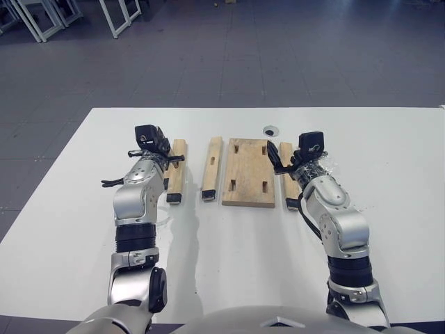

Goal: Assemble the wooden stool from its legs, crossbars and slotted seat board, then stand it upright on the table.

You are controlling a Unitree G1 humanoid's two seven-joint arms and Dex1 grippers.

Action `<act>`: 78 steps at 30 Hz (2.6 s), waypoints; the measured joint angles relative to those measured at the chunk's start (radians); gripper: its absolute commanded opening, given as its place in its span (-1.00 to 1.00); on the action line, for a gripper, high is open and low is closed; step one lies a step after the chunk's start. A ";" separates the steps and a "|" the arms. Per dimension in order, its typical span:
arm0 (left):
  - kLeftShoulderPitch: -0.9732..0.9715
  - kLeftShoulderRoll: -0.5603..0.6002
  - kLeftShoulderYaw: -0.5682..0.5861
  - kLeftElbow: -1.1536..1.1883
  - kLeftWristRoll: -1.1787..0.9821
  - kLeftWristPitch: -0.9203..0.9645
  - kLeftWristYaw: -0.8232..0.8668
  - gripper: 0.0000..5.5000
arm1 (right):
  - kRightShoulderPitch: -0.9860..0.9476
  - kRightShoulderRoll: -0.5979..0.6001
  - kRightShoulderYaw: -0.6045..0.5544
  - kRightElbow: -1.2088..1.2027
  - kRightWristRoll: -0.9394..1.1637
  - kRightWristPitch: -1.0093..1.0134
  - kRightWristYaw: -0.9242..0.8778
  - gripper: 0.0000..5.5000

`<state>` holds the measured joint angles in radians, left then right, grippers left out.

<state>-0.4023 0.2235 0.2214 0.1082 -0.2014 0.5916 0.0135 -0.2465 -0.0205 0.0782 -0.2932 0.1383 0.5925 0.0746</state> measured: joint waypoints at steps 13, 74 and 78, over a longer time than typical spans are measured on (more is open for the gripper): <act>-0.081 0.043 -0.027 0.191 0.020 -0.025 -0.031 -0.84 | -0.001 -0.002 -0.003 0.000 0.000 0.002 0.001 0.76; -0.203 -0.008 -0.024 -0.401 0.056 0.240 0.040 -0.29 | -0.010 0.004 -0.004 0.009 -0.006 0.001 0.001 0.77; -0.193 -0.014 -0.028 -0.266 0.056 0.137 0.020 -0.29 | -0.010 0.005 -0.006 0.010 -0.006 0.001 0.001 0.77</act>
<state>-0.5949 0.2090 0.1932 -0.1577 -0.1458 0.7290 0.0337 -0.2568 -0.0159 0.0722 -0.2834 0.1323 0.5932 0.0760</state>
